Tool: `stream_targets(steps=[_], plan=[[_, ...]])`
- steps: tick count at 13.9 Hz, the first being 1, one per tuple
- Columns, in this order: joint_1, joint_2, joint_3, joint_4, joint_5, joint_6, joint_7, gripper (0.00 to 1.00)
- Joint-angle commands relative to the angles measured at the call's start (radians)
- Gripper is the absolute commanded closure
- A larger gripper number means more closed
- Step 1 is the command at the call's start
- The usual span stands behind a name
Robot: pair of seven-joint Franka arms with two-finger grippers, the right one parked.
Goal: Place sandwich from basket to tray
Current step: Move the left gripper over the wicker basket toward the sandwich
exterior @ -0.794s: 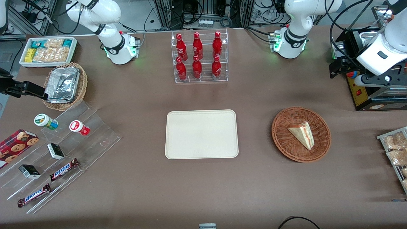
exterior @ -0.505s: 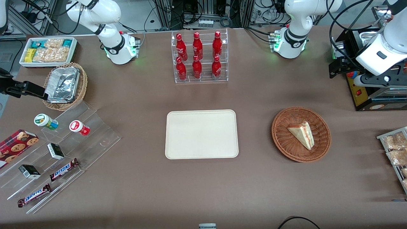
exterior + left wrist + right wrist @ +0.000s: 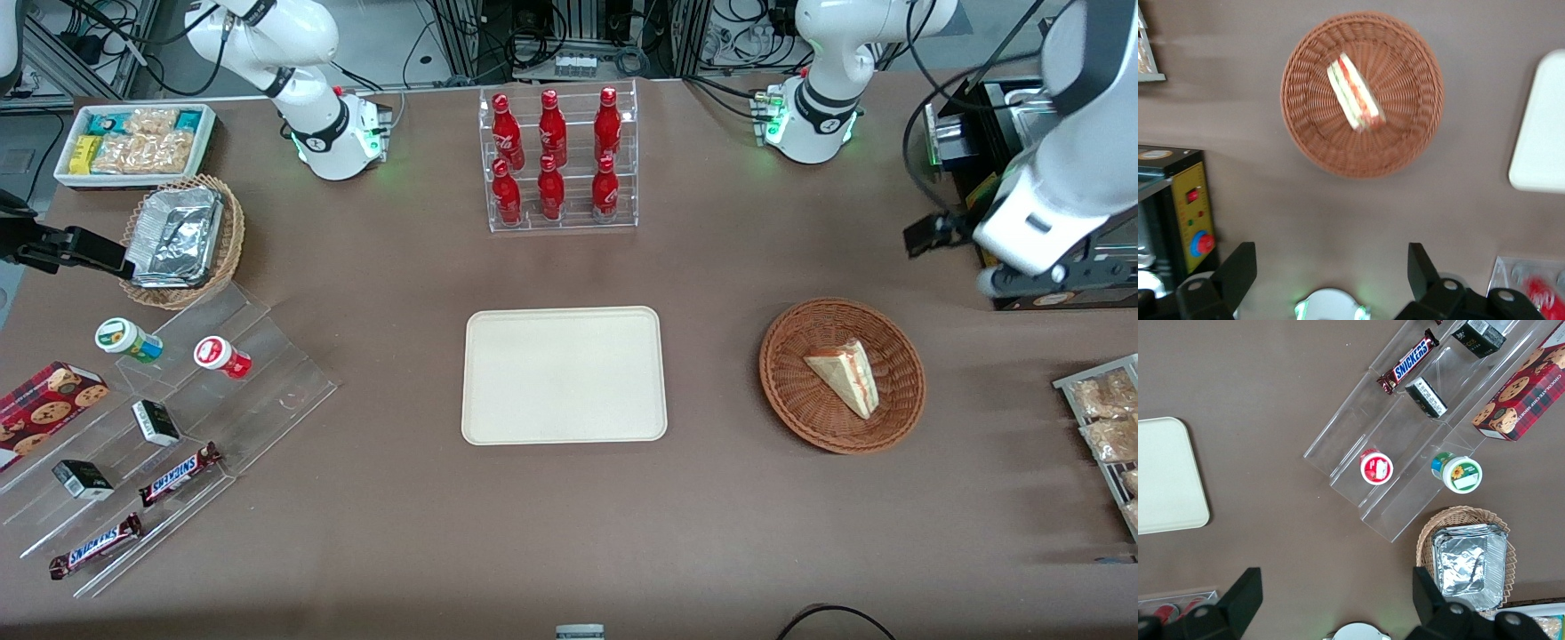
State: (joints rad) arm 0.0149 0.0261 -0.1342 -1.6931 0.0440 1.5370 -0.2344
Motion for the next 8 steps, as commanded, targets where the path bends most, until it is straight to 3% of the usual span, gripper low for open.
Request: stream_targets(steps=[1,4,8], plan=[[-0.001,-0.017,-0.005,-0.121,0.013,0.141,-0.129,0.00],[-0.013,-0.014,-0.005,-0.279,0.013,0.372,-0.374,0.00],[-0.013,-0.011,0.004,-0.494,0.013,0.694,-0.520,0.00]])
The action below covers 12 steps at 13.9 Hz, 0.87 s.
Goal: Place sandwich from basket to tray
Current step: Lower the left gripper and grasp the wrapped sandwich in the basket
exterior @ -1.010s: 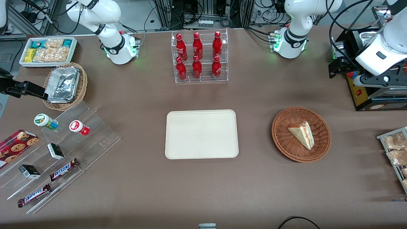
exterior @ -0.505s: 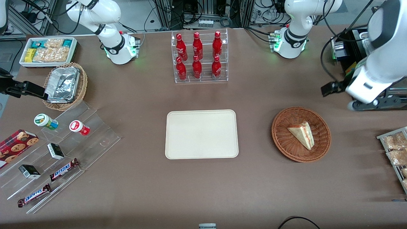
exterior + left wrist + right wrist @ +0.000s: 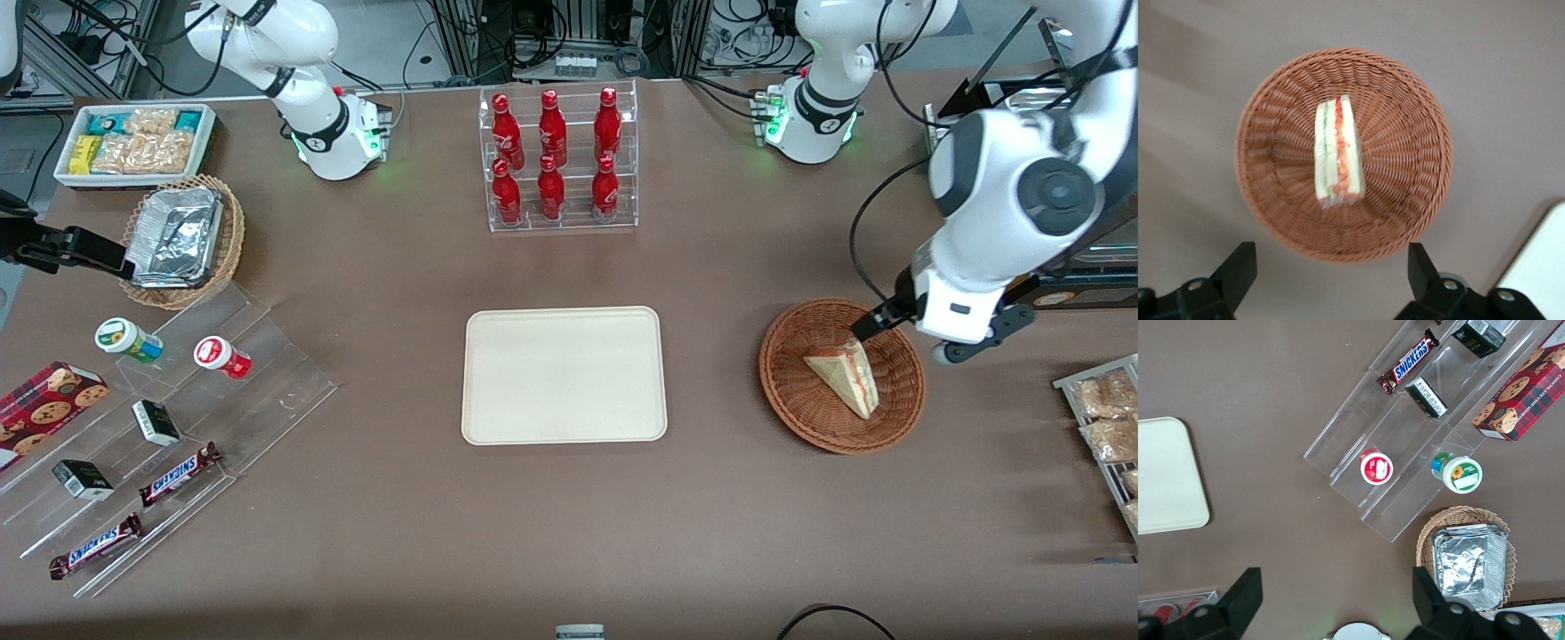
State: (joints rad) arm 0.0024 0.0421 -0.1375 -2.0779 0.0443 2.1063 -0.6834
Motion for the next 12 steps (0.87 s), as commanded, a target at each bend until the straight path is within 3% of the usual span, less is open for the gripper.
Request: stream_targets(steps=[1,12], plan=[[0.004,-0.016,0.009,-0.144,0.014,0.188,-0.082,0.00],[0.010,0.151,0.053,-0.214,0.019,0.415,-0.100,0.00]])
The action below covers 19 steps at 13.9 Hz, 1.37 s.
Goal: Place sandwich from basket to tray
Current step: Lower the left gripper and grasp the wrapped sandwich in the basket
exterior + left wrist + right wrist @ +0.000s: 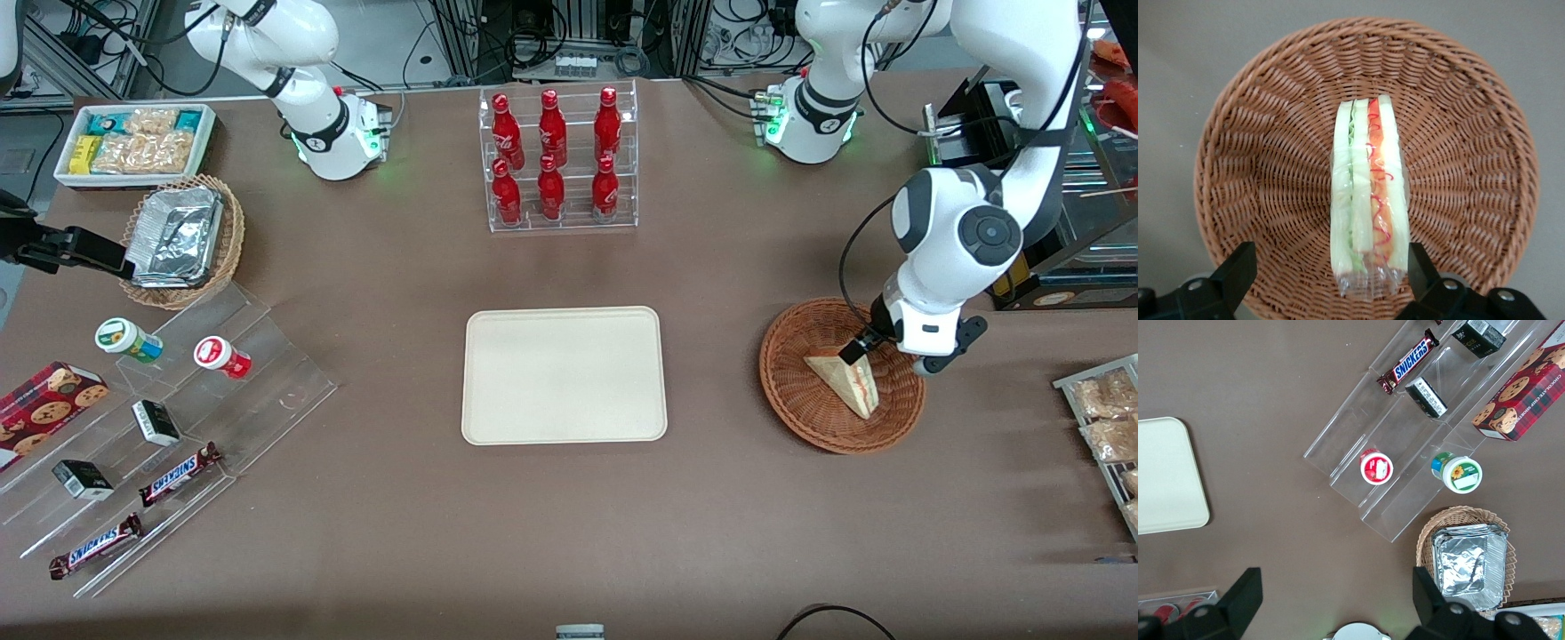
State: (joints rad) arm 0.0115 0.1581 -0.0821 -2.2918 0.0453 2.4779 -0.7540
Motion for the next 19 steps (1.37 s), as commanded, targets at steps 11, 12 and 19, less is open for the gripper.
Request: stream_targets(steps=[11,12,19], plan=[[-0.011,0.106,-0.004,0.008,0.018,0.136,-0.100,0.18],[-0.012,0.109,-0.004,0.008,0.018,0.136,-0.102,0.38],[-0.033,0.052,-0.011,0.130,0.030,-0.123,-0.064,1.00]])
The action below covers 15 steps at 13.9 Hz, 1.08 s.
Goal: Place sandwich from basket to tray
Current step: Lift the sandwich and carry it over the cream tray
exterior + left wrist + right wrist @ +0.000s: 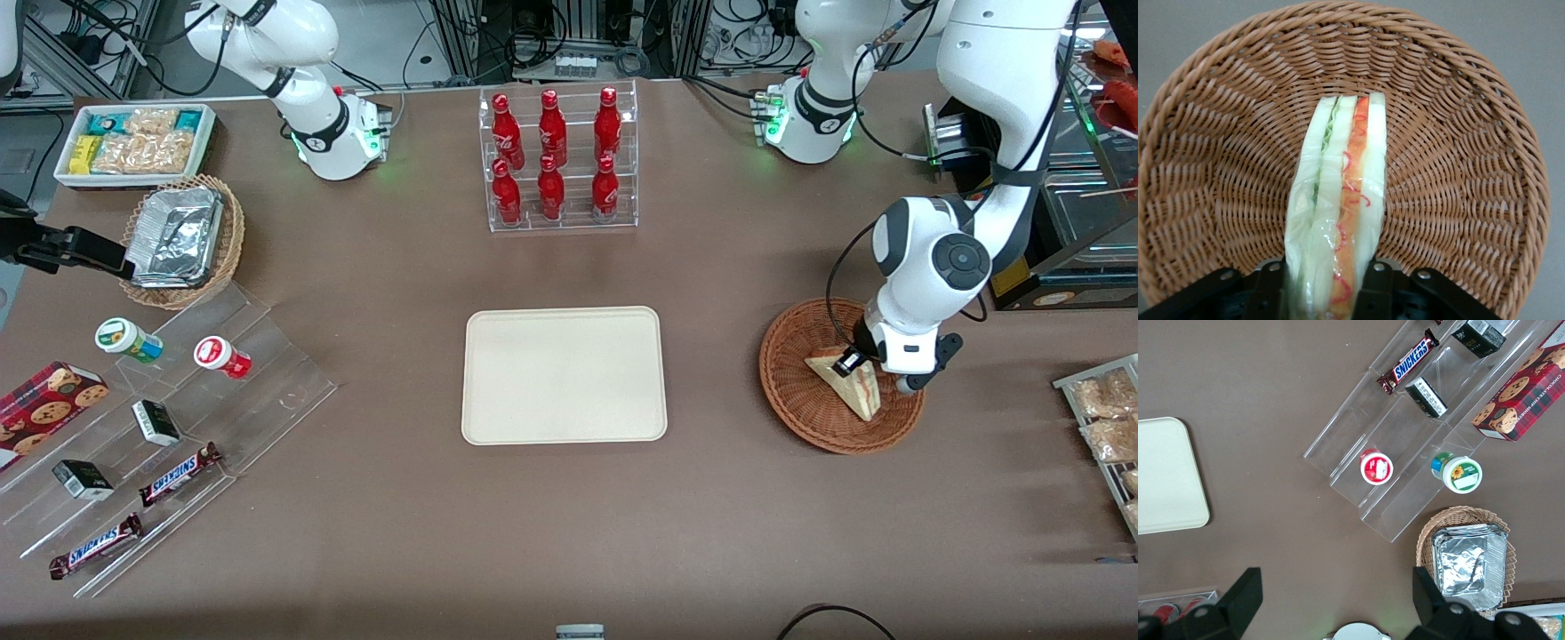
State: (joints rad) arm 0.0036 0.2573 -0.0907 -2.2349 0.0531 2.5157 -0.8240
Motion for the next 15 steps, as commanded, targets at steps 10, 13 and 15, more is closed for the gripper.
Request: stream_targets(steps=[10,13,15], plan=[[-0.426,-0.044,-0.006,0.478,0.070,-0.704,0.016,1.00],[-0.586,0.104,-0.006,0.624,0.068,-0.698,-0.017,1.00],[-0.661,0.216,-0.006,0.720,0.067,-0.672,-0.072,1.00]])
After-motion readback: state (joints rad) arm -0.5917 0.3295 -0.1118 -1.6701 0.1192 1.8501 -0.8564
